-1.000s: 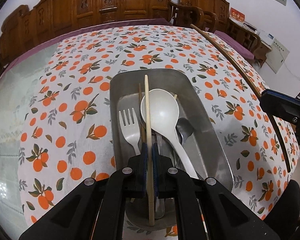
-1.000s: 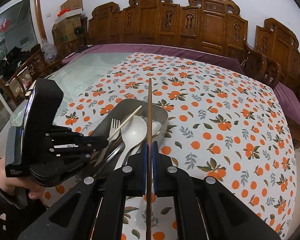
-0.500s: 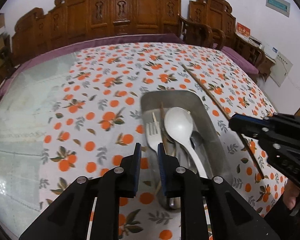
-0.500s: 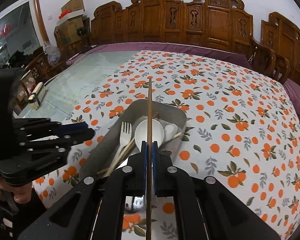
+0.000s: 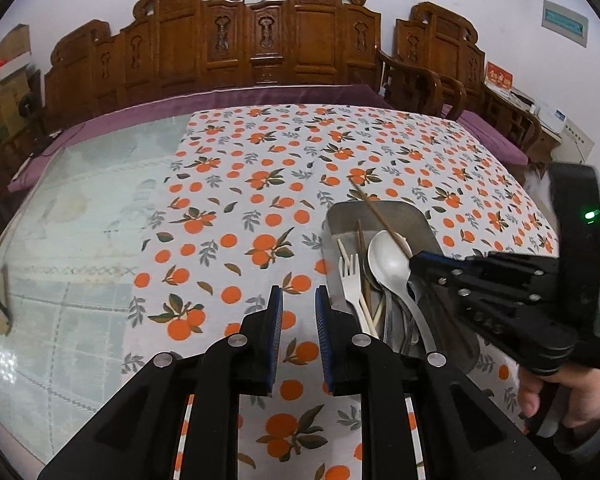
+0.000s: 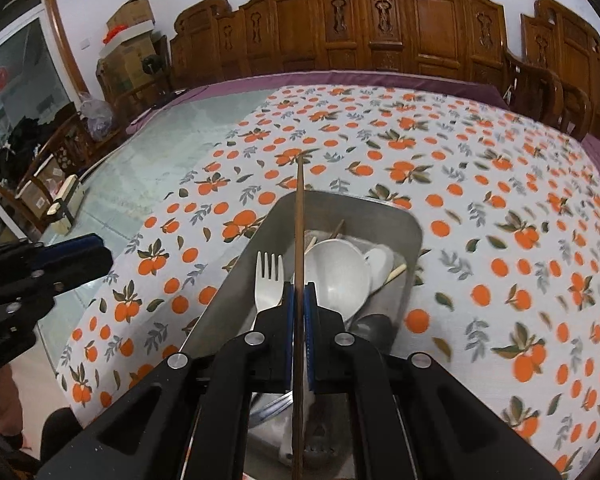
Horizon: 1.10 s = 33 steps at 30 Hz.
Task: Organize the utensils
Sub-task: 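Lower the chopsticks into the tray and open both tools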
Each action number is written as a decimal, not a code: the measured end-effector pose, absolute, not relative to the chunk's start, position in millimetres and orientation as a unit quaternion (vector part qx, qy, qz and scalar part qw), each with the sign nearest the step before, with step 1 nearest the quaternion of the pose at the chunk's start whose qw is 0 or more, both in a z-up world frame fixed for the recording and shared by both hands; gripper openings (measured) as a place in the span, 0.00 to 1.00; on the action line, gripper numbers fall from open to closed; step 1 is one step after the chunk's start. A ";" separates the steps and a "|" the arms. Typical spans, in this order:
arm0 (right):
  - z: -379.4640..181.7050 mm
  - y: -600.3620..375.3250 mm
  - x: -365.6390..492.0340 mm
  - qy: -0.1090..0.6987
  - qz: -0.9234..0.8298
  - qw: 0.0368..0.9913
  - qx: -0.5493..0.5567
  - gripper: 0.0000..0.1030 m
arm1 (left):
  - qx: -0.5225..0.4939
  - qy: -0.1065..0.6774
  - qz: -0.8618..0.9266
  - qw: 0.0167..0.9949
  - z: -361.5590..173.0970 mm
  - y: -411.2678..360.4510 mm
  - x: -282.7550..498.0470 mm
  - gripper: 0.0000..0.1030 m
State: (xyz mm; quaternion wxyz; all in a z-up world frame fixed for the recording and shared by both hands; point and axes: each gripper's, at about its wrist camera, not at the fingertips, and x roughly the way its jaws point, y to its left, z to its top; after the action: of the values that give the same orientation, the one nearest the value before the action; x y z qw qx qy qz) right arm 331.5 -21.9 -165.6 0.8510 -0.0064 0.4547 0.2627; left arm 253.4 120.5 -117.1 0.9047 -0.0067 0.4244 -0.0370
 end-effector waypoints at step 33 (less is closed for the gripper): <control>-176.1 -10.8 318.8 0.450 0.288 0.845 -0.015 0.12 | 0.005 0.417 -0.043 0.908 -108.9 111.9 245.4 0.15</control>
State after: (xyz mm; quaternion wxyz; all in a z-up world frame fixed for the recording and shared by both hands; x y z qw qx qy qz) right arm 318.8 -10.8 -176.1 0.8453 -0.0148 0.4499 0.2877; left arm 245.4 111.9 -108.9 0.9080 0.0050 0.4167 -0.0429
